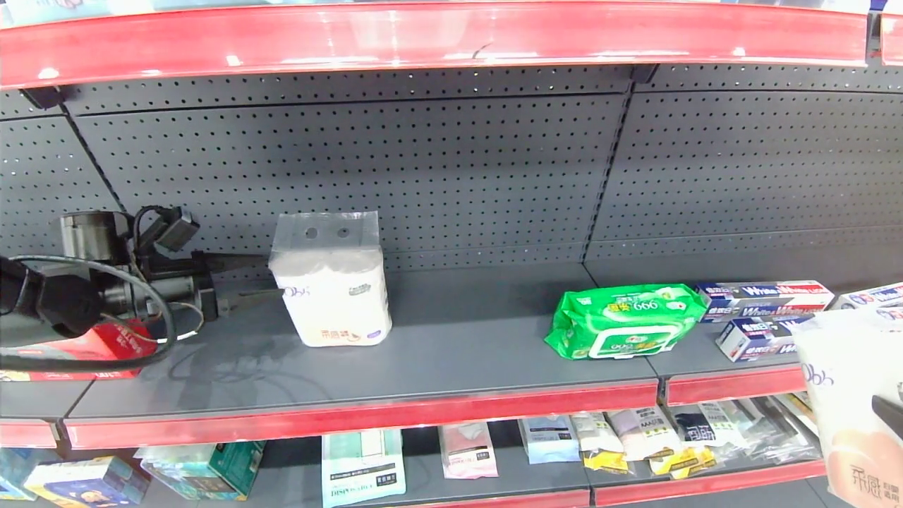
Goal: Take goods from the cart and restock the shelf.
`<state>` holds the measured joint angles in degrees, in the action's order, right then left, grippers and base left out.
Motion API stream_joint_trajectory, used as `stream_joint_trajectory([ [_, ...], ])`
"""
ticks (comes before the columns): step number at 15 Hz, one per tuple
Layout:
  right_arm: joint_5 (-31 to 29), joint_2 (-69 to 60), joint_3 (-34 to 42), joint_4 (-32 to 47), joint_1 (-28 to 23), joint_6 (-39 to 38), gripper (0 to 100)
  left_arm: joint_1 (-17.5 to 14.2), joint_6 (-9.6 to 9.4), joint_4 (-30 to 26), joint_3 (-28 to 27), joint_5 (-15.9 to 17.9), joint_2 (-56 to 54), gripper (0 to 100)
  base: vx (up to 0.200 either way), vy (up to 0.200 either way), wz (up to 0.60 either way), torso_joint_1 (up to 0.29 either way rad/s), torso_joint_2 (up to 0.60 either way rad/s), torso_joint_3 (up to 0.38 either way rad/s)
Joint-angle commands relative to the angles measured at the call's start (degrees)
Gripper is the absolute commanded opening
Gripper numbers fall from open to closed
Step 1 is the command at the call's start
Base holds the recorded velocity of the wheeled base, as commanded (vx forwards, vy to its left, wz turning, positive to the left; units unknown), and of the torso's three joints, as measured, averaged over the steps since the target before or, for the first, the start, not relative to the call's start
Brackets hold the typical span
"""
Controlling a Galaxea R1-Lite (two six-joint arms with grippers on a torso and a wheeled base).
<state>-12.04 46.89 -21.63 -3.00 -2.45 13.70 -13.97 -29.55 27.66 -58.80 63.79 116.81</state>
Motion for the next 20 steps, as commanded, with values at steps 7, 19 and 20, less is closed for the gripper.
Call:
stream_joint_trajectory([
  [7, -0.52, 0.31, 0.36, 0.01, -1.15, 1.94, 0, 2.11, -0.42, 0.46, -7.83, 3.36, 6.50, 100, 0.000, 0.000, 0.00, 0.000, 0.00, 0.000],
  [19, -2.90, -0.39, 0.80, -0.08, -1.15, 3.88, 0, 7.20, -0.77, 3.19, -13.89, 7.05, 13.18, 100, 0.000, 0.000, 0.00, 0.000, 0.00, 0.000],
  [20, -3.07, -0.39, 0.71, -0.08, -1.15, 3.96, 0, 7.47, -0.77, 3.19, -13.89, 7.05, 13.36, 100, 0.000, 0.000, 0.00, 0.000, 0.00, 0.000],
])
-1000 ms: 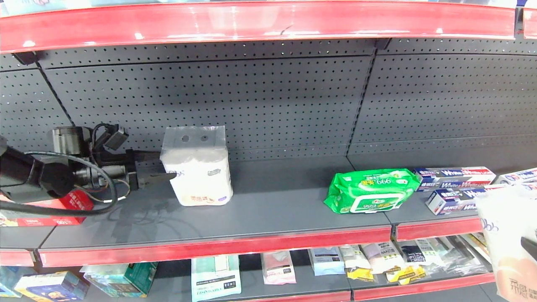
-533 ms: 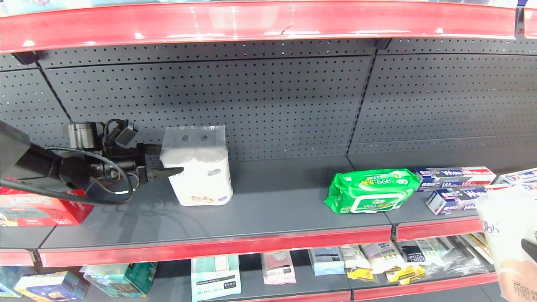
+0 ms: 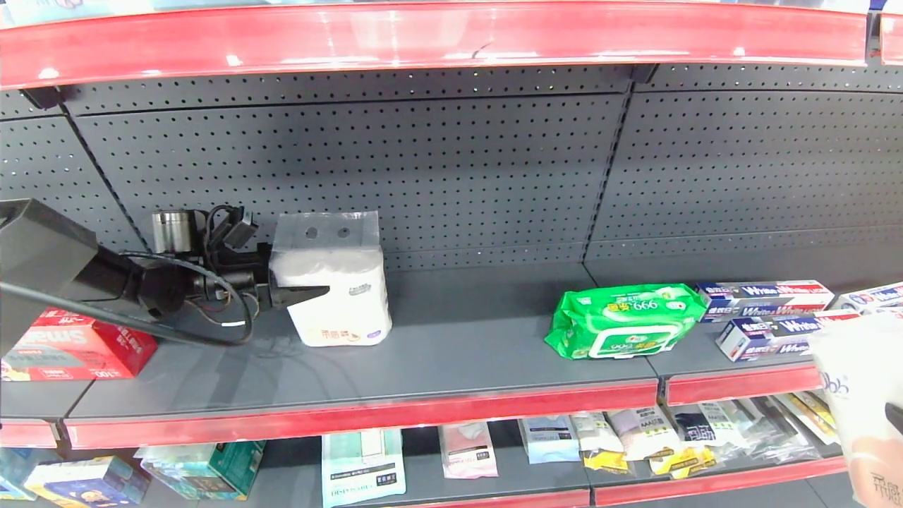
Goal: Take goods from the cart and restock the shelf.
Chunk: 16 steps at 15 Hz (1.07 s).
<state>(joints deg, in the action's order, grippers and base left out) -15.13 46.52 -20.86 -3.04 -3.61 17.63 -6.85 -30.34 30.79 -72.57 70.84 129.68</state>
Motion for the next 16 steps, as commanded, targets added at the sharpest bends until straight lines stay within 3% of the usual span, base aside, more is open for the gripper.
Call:
stream_joint_trajectory([
  [1, -0.08, 0.06, -0.32, -0.04, 0.00, 0.04, 0, 0.61, 0.02, 0.06, -0.03, 0.00, 0.66, 100, 0.000, 0.000, 0.00, 0.000, 0.00, 0.000],
  [11, 0.01, 0.50, 0.03, -0.04, 0.00, 0.13, 0, 1.75, 0.46, 0.14, -0.20, 0.00, 1.71, 100, 0.000, 0.000, 0.00, 0.000, 0.00, 0.000],
  [12, 0.01, 0.50, 0.03, -0.04, 0.00, 0.13, 0, 1.75, 0.46, 0.32, -0.29, 0.35, 1.71, 0, 0.000, 0.000, 0.00, 0.000, 0.00, 0.000],
  [16, 0.01, 0.41, 0.12, -0.04, 0.00, 0.13, 0, 1.67, 0.64, 0.23, -0.29, 0.26, 1.54, 0, 0.000, 0.000, 0.00, 0.000, 0.00, 0.000],
])
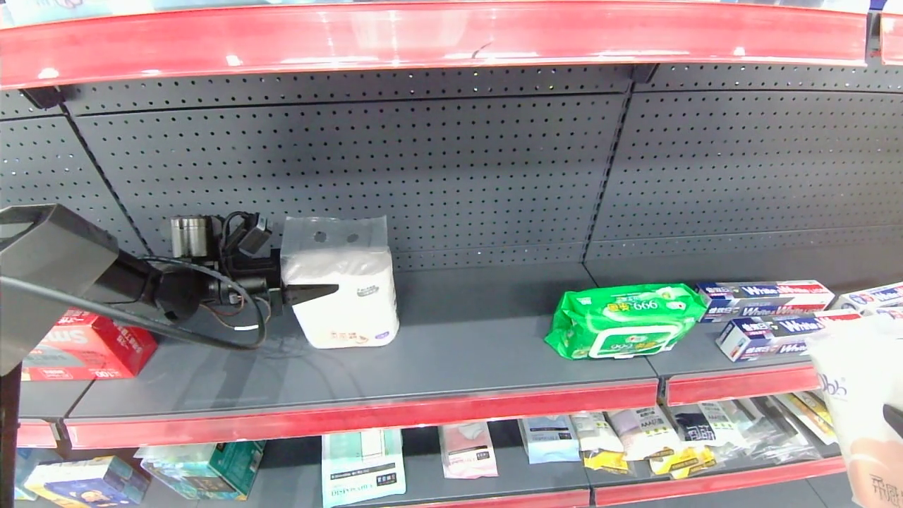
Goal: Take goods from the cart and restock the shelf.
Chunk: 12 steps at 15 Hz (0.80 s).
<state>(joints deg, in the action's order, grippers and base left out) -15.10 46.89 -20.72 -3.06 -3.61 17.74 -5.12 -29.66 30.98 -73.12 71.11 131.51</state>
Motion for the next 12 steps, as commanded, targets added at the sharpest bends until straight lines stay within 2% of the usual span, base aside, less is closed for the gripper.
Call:
stream_joint_trajectory([
  [1, -0.01, 0.05, 0.07, -0.02, 0.00, 0.02, 0, -0.07, -0.05, 0.05, 0.26, 0.00, -0.29, 0, 0.000, 0.000, 0.00, 0.000, 0.00, 0.000],
  [6, 0.07, -0.04, 0.07, -0.02, 0.00, 0.02, 0, -0.77, -0.66, 0.75, 3.33, 2.11, -0.73, 0, 0.000, 0.000, 0.00, 0.000, 0.00, 0.000],
  [7, 0.07, -0.39, 0.16, 0.07, 0.00, 0.02, 0, -1.47, 0.04, 3.39, 6.15, 2.11, -2.14, 0, 0.000, 0.000, 0.00, 0.000, 0.00, 0.000],
  [12, 0.16, -0.48, 0.42, 0.07, 0.09, 0.02, 0, -4.64, 0.22, 7.96, 14.41, 3.78, -6.53, 0, 0.000, 0.000, 0.00, 0.000, 0.00, 0.000],
])
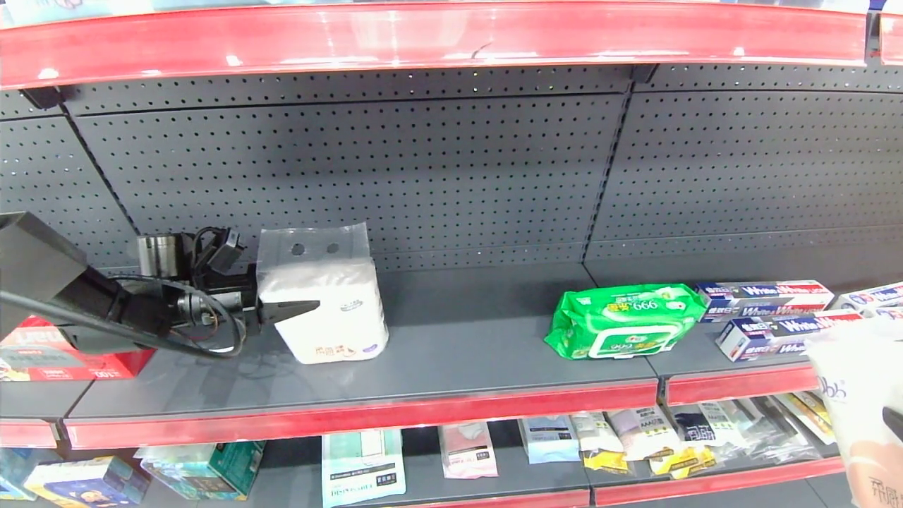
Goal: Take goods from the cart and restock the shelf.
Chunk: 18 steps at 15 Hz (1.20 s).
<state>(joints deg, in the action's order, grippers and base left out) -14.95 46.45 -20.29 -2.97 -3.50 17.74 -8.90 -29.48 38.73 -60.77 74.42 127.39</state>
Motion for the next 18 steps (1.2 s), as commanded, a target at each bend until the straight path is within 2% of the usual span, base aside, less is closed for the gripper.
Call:
stream_joint_trajectory([
  [1, 0.00, 0.05, -0.02, -0.10, 0.07, 0.02, 0, -1.12, 0.21, 0.29, 3.64, 0.72, -3.64, 0, 0.000, 0.000, 0.00, 0.000, 0.00, 0.000],
  [5, 0.09, -0.04, -0.02, -0.01, 0.07, 0.02, 0, -1.65, -0.14, 0.56, 9.44, 2.22, -6.89, 0, 0.000, 0.000, 0.00, 0.000, 0.00, 0.000],
  [7, 0.09, 0.05, -0.02, -0.10, 0.07, 0.02, 0, -2.44, -0.32, 3.37, 11.90, 4.15, -7.68, 0, 0.000, 0.000, 0.00, 0.000, 0.00, 0.000],
  [10, 0.18, -0.04, -0.02, -0.10, 0.16, -0.07, 0, -3.14, -0.23, 7.06, 15.15, 4.33, -7.51, 0, 0.000, 0.000, 0.00, 0.000, 0.00, 0.000],
  [12, 0.18, -0.04, -0.02, -0.10, 0.25, 0.02, 0, -3.58, -0.32, 7.85, 16.21, 4.85, -7.51, 0, 0.000, 0.000, 0.00, 0.000, 0.00, 0.000],
  [13, 0.18, -0.04, -0.02, -0.10, 0.25, 0.02, 0, -3.67, -0.41, 8.73, 17.09, 6.17, -7.51, 0, 0.000, 0.000, 0.00, 0.000, 0.00, 0.000],
  [17, 0.18, -0.04, -0.02, -0.10, 0.25, 0.02, 0, -3.67, -0.41, 10.75, 16.91, 6.17, -5.40, 0, 0.000, 0.000, 0.00, 0.000, 0.00, 0.000],
  [18, 0.18, -0.13, 0.07, -0.10, 0.25, 0.02, 0, -3.67, -0.41, 12.77, 17.18, 6.17, -4.61, 0, 0.000, 0.000, 0.00, 0.000, 0.00, 0.000],
])
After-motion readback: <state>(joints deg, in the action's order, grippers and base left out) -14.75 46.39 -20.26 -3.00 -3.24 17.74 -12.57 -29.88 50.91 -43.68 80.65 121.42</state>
